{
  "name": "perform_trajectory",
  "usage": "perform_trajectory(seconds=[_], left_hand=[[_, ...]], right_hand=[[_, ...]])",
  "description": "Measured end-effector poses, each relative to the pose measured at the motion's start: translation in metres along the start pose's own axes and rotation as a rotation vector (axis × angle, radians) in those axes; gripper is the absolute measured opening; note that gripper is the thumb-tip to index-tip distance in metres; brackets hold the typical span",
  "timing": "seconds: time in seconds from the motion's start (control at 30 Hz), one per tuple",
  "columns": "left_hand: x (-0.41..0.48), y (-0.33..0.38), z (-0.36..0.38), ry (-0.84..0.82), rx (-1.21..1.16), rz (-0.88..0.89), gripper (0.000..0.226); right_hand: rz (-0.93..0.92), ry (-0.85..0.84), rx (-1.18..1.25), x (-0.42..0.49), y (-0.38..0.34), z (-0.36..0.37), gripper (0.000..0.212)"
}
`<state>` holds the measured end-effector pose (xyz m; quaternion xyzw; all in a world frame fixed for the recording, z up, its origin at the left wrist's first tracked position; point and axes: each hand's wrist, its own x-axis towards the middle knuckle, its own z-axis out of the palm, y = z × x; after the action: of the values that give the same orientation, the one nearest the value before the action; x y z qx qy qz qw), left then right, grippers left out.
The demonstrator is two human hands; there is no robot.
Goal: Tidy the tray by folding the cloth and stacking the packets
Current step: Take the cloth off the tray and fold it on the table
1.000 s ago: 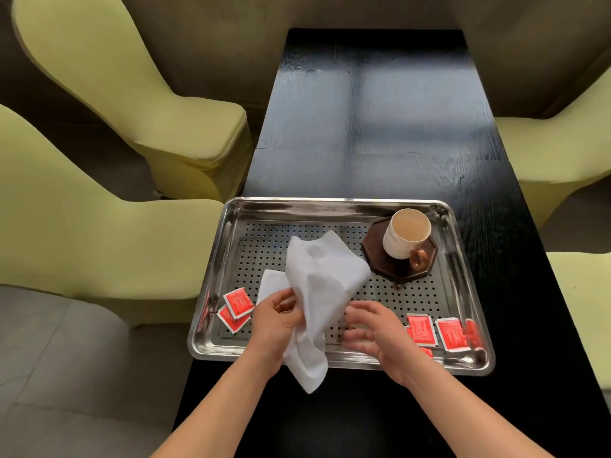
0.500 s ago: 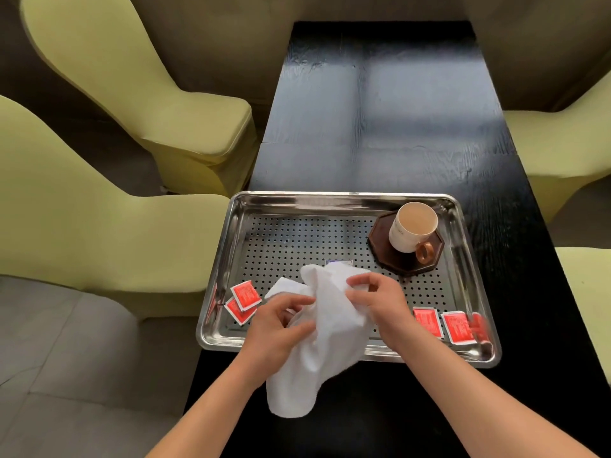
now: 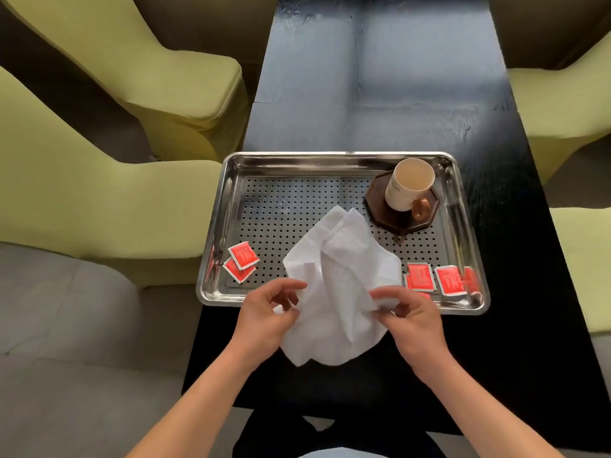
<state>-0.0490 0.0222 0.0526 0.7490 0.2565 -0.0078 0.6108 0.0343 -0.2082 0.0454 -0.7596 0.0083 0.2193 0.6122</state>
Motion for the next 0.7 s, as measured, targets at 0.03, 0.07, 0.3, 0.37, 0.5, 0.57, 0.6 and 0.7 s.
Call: perform_trajectory(seconds=[0.03,0.07,0.3,0.37,0.5,0.57,0.6,0.7], left_hand=[[-0.004,-0.005,0.001,-0.003,0.027,-0.012,0.053],[-0.008,-0.011,0.002,-0.005,0.06,-0.022,0.054],[-0.038,-0.051,0.001,-0.085,0.298,-0.06,0.059],[-0.038,-0.059,0.002,-0.105,0.404,-0.044,0.055],[-0.024,-0.074,0.007,-0.16,0.693,-0.078,0.031],[-0.016,-0.08,0.01,-0.191,0.792,-0.142,0.024],[-0.013,-0.082,0.011,-0.198,0.77,-0.185,0.027],[-0.005,-0.084,0.012,-0.092,0.41,-0.39,0.058]], right_hand=[[0.005,-0.011,-0.068,-0.007,0.011,-0.002,0.052],[0.008,-0.022,-0.136,-0.015,0.023,-0.004,0.054],[0.029,-0.101,-0.511,-0.056,0.091,-0.027,0.063],[0.068,-0.114,-0.593,-0.055,0.099,-0.033,0.056],[0.079,-0.103,-0.774,-0.038,0.1,-0.035,0.019],[0.118,-0.089,-0.821,-0.03,0.099,-0.035,0.011],[0.143,-0.09,-0.828,-0.026,0.098,-0.035,0.014],[0.241,-0.043,-0.683,-0.02,0.091,-0.037,0.023]])
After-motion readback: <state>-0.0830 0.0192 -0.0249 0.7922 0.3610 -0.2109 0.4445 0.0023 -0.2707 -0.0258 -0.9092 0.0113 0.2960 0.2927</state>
